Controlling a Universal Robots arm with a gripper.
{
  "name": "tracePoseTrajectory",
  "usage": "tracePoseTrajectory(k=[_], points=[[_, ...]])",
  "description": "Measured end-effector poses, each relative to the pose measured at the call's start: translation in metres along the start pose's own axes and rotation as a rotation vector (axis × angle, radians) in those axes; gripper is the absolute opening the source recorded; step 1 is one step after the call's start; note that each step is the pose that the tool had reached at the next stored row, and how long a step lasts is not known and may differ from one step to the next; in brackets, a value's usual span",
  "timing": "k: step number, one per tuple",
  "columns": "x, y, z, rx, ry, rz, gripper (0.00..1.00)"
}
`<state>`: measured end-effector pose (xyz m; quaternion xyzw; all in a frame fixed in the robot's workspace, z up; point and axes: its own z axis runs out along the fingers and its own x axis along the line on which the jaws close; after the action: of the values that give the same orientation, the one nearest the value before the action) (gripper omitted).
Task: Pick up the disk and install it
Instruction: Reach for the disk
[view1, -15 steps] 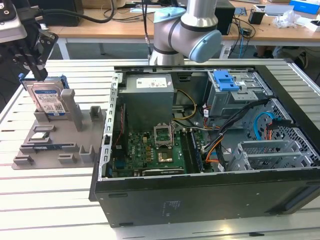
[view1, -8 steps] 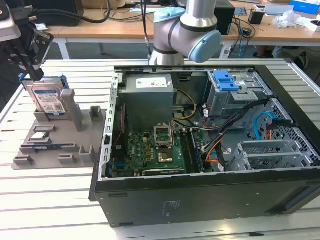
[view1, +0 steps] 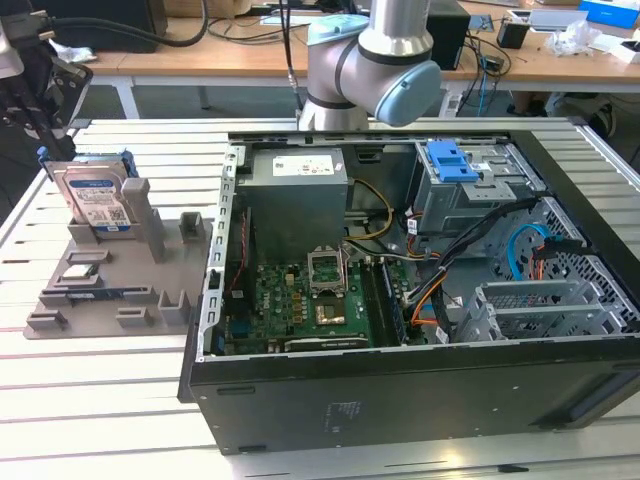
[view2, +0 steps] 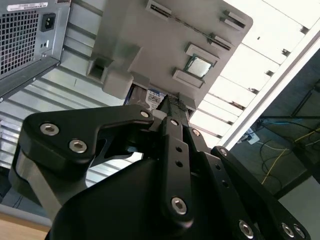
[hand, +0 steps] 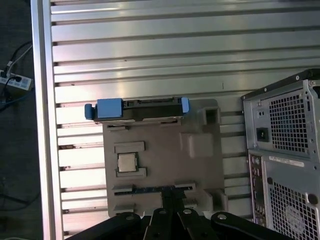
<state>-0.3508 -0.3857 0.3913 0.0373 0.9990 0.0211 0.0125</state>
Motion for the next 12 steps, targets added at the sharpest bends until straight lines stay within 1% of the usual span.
tracePoseTrajectory(k=[2,3,4,8,9,12], points=[[0.0077,0.0027,0.0004,0.0024,-0.0001,0.000,0.11],[0.0143,0.0053,0.0009,0.0066,-0.0006,0.000,0.11],[0.0192,0.0080,0.0017,0.0102,-0.0009,0.000,0.11],[0.0262,0.0118,0.0037,0.0109,-0.0008,0.000,0.11],[0.0301,0.0138,0.0059,0.0109,-0.0010,0.000,0.11],[0.0326,0.0175,0.0113,0.0118,-0.0010,0.000,0.11]])
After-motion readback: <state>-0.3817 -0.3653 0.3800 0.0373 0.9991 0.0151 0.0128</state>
